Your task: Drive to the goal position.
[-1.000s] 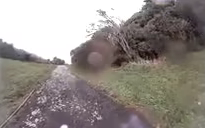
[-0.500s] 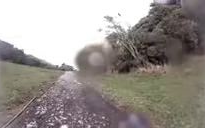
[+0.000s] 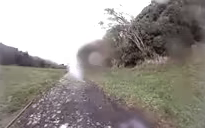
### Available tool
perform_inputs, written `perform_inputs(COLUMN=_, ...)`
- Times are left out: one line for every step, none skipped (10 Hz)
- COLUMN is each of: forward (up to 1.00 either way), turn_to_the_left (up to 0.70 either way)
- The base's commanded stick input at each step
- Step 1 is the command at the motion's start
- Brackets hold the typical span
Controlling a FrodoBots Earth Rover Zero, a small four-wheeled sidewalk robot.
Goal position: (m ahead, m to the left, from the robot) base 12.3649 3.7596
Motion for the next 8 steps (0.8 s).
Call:
perform_inputs(forward=0.7, turn_to_the_left=0.35)
perform_inputs(forward=0.7, turn_to_the_left=0.35)
perform_inputs(forward=0.7, turn_to_the_left=0.35)
perform_inputs(forward=0.7, turn_to_the_left=0.35)
perform_inputs(forward=0.7, turn_to_the_left=0.35)
perform_inputs(forward=0.7, turn_to_the_left=0.35)
perform_inputs(forward=0.7, turn_to_the_left=0.35)
perform_inputs(forward=0.7, turn_to_the_left=0.33)
